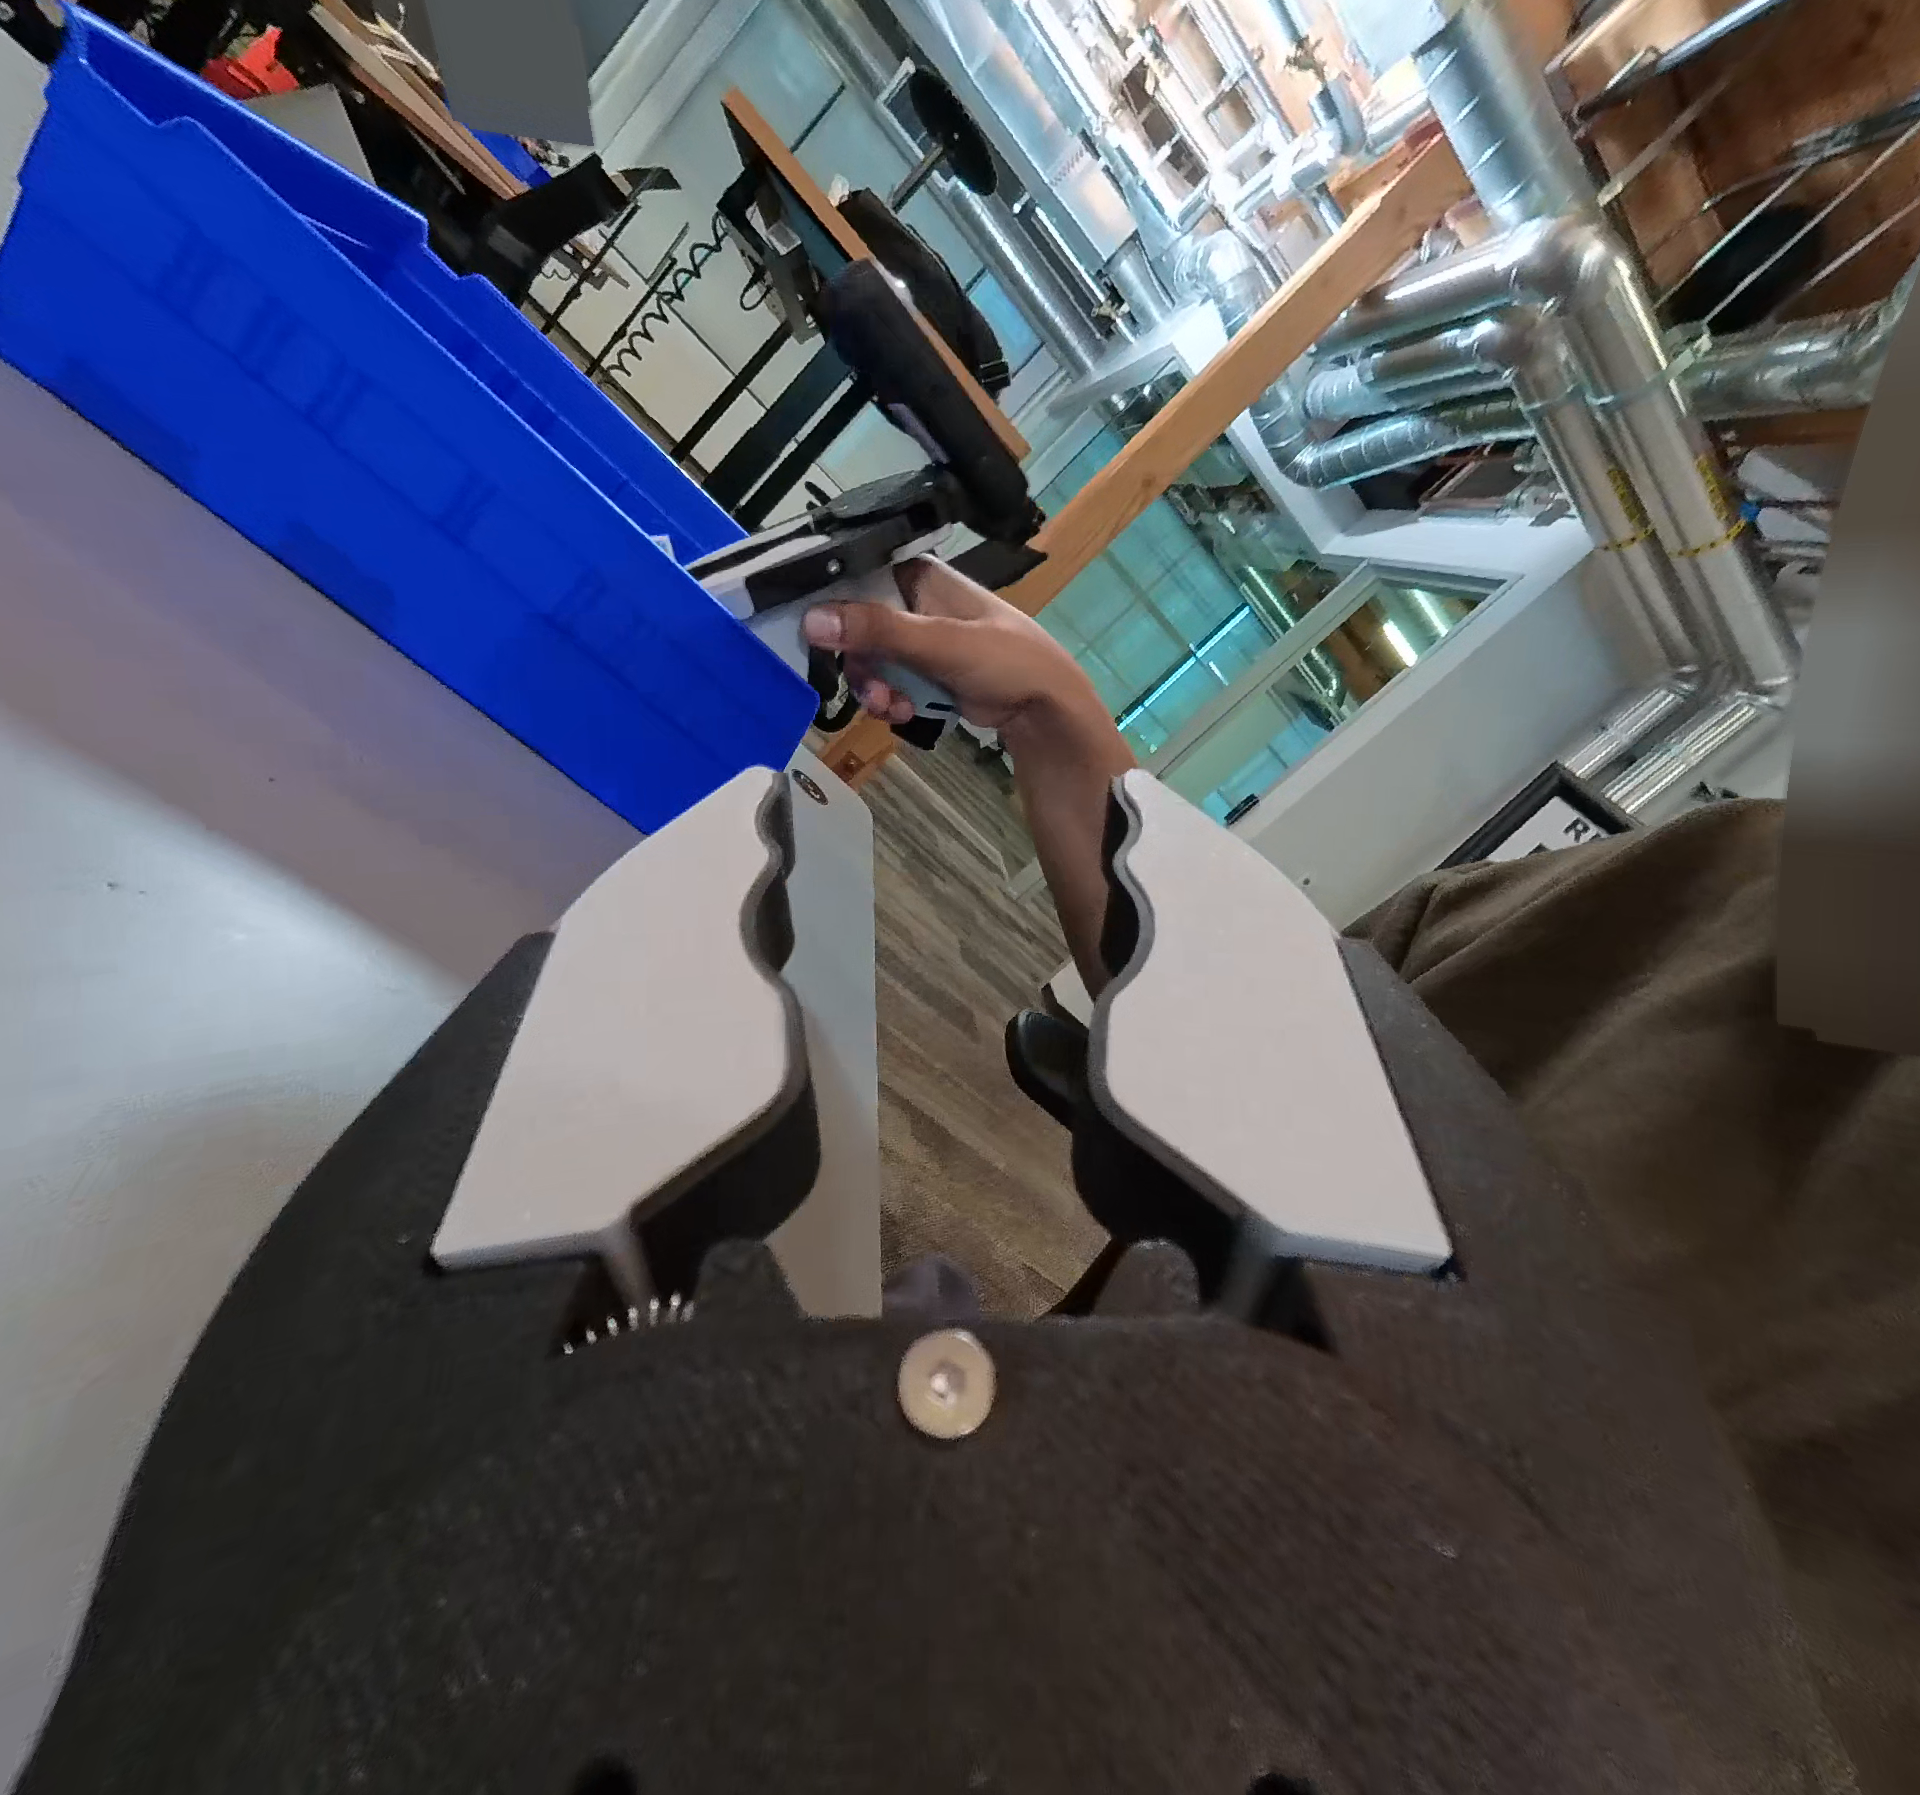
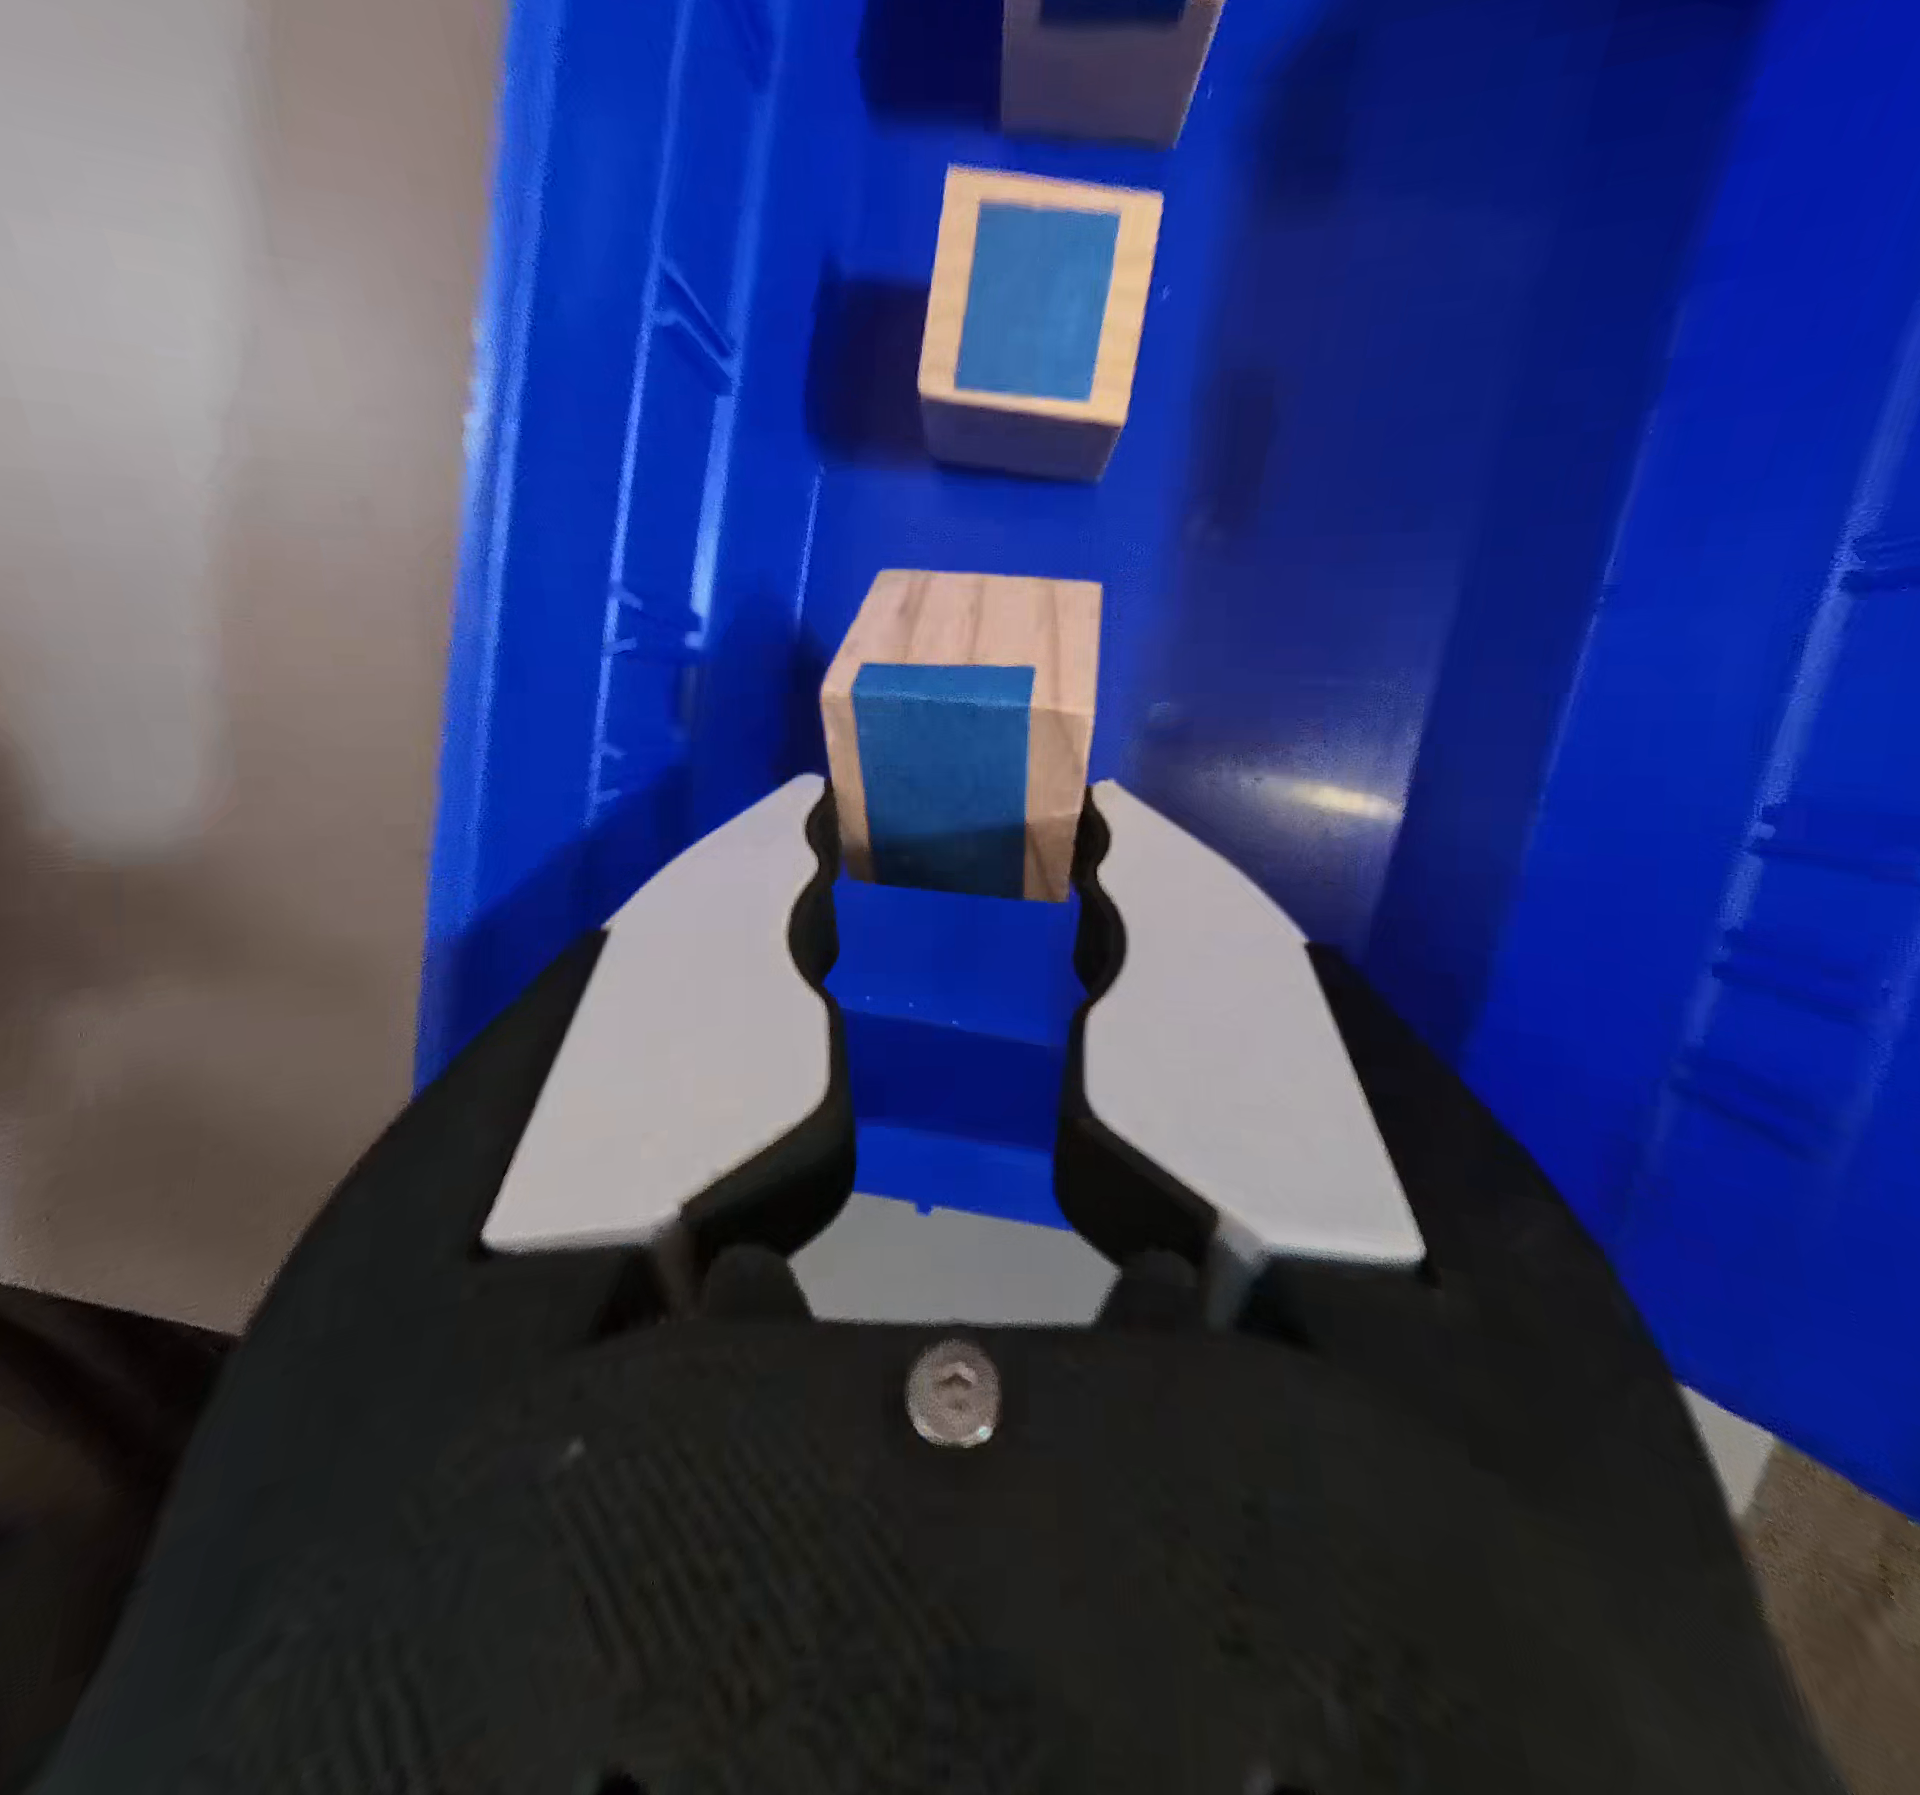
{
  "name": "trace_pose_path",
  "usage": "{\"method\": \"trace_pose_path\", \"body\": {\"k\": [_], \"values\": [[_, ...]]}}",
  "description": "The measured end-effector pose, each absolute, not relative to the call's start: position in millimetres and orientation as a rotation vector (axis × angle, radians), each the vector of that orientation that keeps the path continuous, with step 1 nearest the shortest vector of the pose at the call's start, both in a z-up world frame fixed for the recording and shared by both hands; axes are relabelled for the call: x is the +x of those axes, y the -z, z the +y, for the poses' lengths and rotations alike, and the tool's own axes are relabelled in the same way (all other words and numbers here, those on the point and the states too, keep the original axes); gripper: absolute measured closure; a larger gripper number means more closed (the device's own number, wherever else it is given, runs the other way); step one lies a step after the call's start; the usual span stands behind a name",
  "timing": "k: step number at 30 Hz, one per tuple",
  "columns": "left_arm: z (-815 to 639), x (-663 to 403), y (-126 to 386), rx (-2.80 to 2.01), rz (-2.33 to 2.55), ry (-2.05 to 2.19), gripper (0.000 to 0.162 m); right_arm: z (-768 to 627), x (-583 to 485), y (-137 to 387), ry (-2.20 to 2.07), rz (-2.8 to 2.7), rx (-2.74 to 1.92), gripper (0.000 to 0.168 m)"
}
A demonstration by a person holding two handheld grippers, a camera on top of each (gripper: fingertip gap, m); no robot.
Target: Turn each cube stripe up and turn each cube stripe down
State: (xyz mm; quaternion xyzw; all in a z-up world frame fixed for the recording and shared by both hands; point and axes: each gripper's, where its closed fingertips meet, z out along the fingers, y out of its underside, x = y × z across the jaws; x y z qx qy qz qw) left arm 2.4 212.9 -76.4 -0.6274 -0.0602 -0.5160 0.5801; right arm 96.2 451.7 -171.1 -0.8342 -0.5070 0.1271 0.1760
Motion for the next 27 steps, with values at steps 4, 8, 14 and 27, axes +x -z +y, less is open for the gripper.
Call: {"method": "trace_pose_path", "body": {"k": [4, 8, 14, 27], "values": [[213, -1, 76, -1.481, -0.133, 1.180, 0.108, 454, 95, 192, -0.315, -1.479, -2.470, 0.123], [212, -1, 79, -1.493, -0.129, 1.183, 0.108, 448, 96, 201, -0.313, -1.529, -2.506, 0.123], [216, 0, 94, -1.530, -0.154, 1.241, 0.107, 441, 92, 196, -0.387, -1.547, -2.473, 0.115], [221, -21, 108, -1.550, -0.207, 1.206, 0.106, 372, 34, -12, -0.949, -1.239, -1.510, 0.117]]}}
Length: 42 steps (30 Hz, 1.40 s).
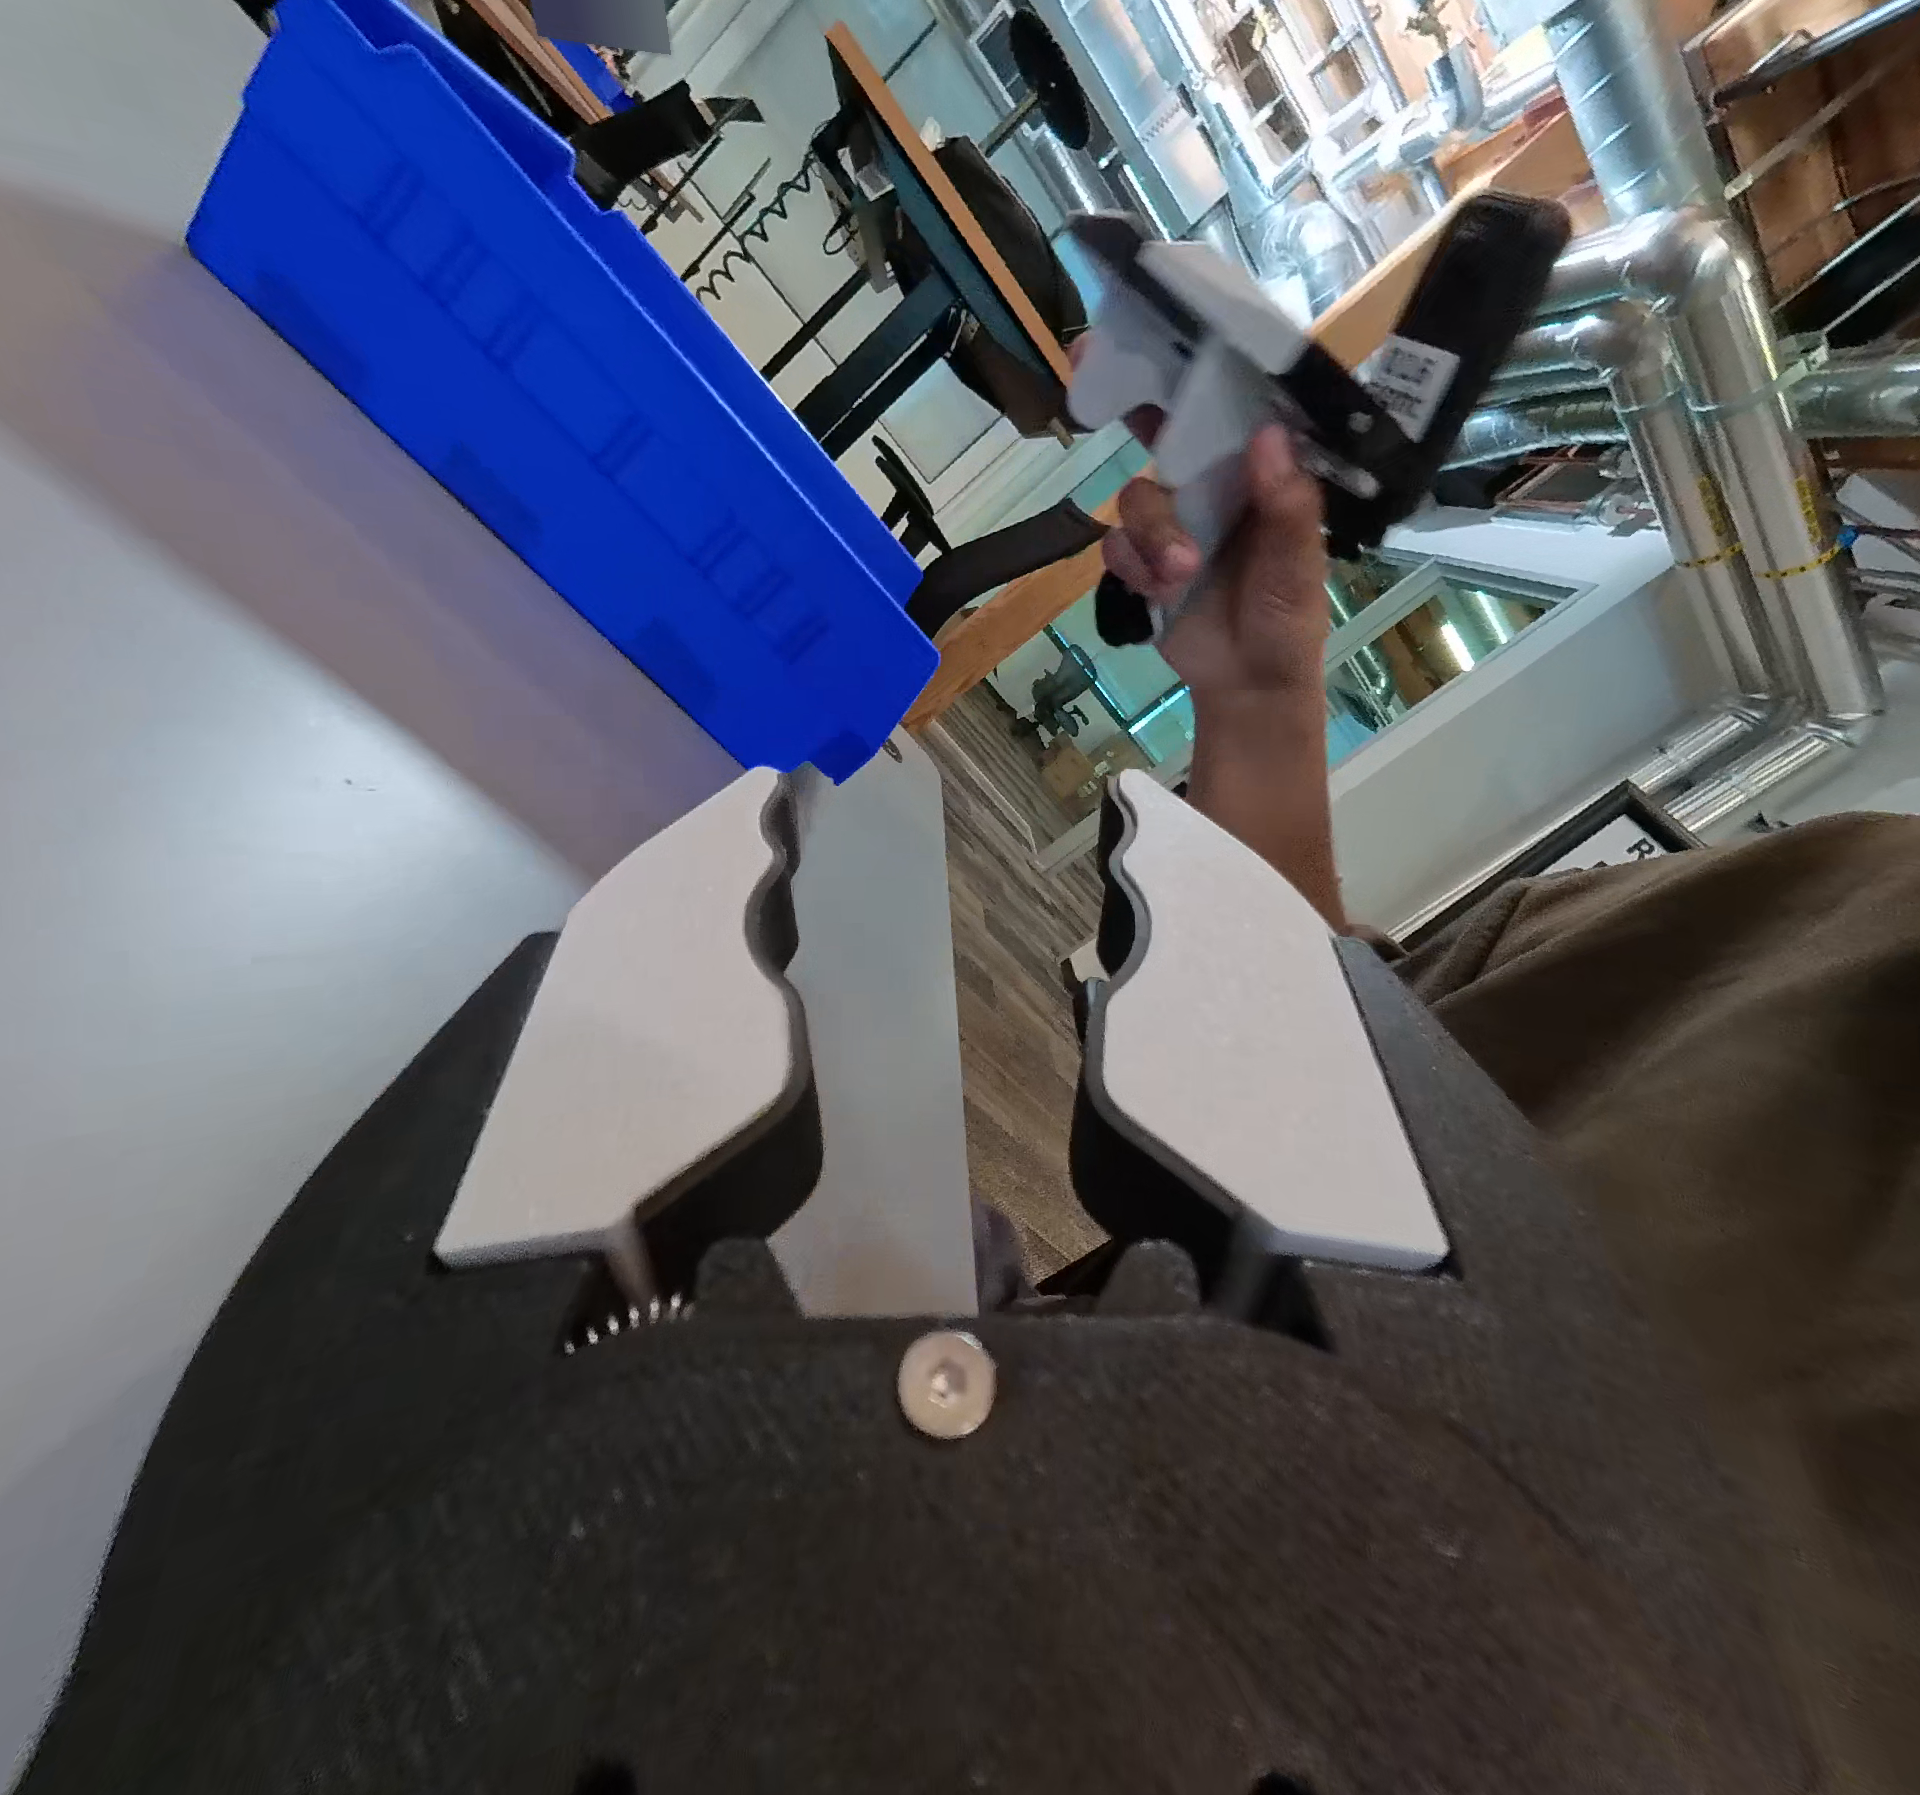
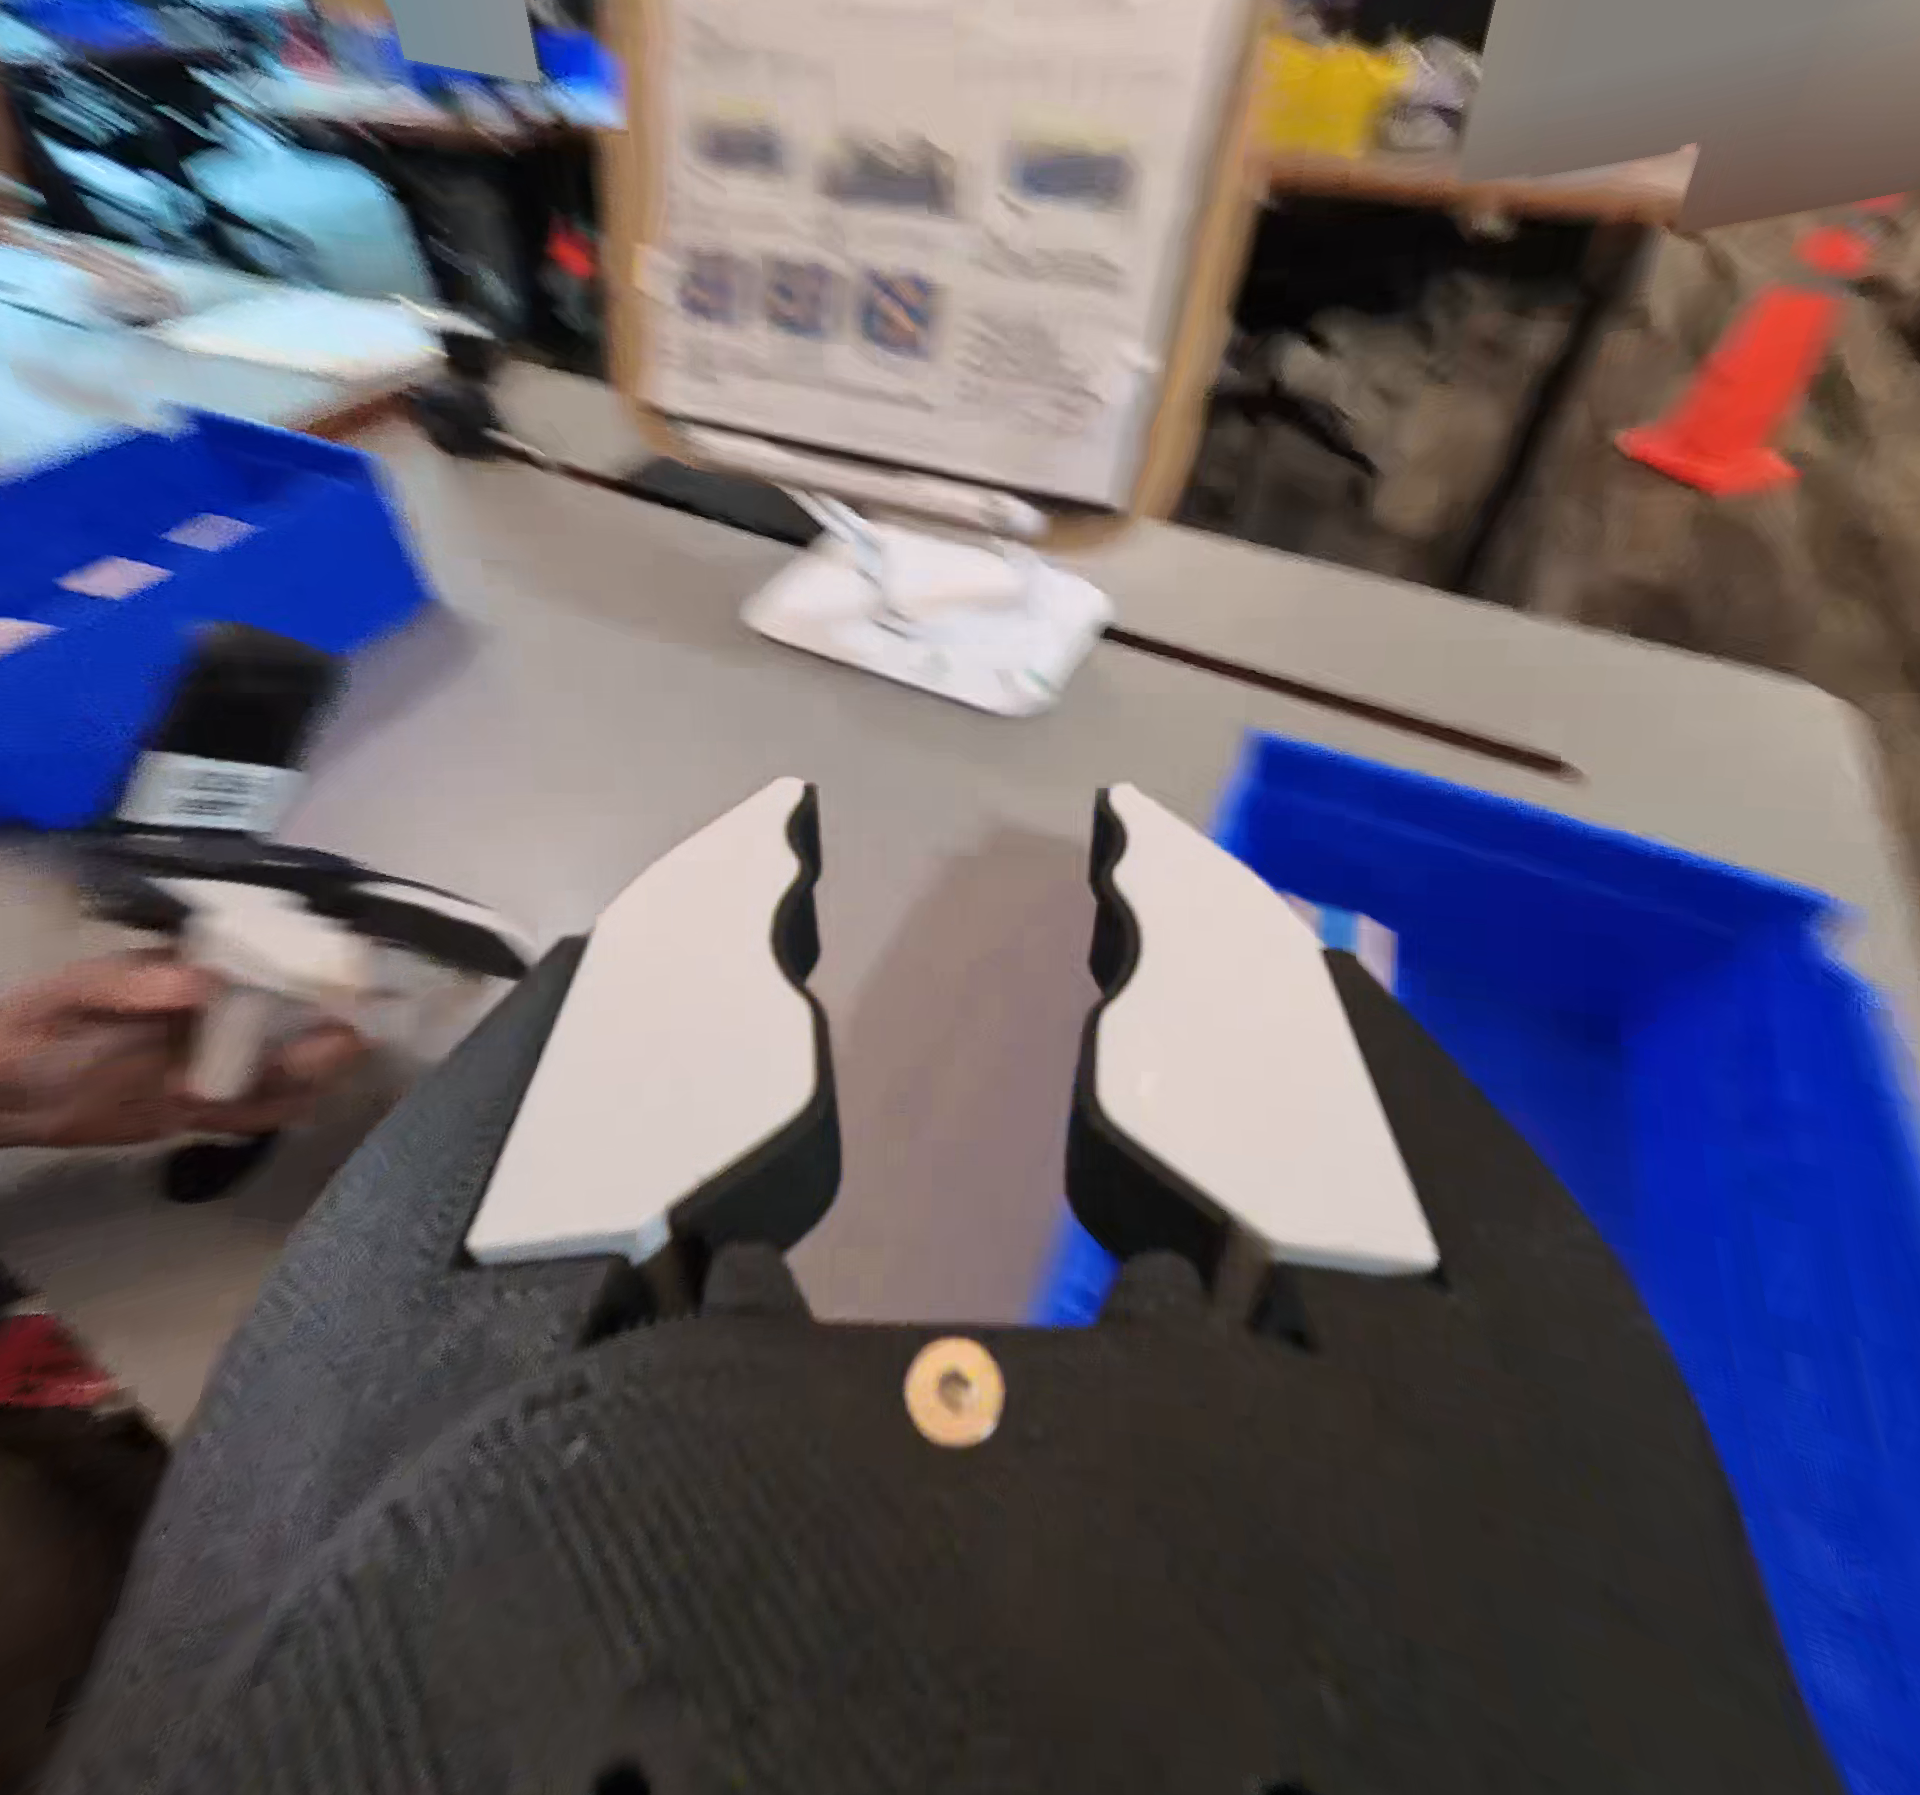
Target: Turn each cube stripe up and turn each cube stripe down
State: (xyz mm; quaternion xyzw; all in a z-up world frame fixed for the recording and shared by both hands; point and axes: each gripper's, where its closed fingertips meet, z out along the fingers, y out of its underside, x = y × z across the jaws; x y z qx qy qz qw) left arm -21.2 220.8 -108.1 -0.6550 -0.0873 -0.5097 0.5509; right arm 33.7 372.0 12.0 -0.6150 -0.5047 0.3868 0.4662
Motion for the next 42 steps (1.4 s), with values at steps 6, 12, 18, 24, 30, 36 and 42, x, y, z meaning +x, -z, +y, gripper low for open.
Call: {"method": "trace_pose_path", "body": {"k": [6, 12, 18, 24, 30, 36, 42], "values": [[220, -36, 106, -1.599, -0.132, 1.030, 0.103, 230, -20, 64, -1.688, -1.247, -1.431, 0.123], [208, -104, 76, -1.503, -0.245, 0.793, 0.088, 226, -32, 95, -1.817, -1.252, -1.508, 0.137], [160, -209, 20, -1.355, -0.351, 0.505, 0.081, 218, -34, 122, -1.522, -1.463, -1.434, 0.133], [72, -332, -15, -1.410, -0.622, 0.220, 0.062, 202, -39, 140, -1.540, -1.557, -1.461, 0.132], [-42, -424, 79, -1.851, -1.038, -0.159, 0.064, 209, -41, 136, -1.714, -1.434, -1.566, 0.137], [-91, -446, 155, -2.041, -1.234, -0.219, 0.071, 217, -43, 128, -1.869, -1.309, -1.623, 0.141], [-99, -453, 194, -2.217, -1.310, -0.423, 0.072, 207, -44, 132, -1.797, -1.395, -1.585, 0.142]]}}
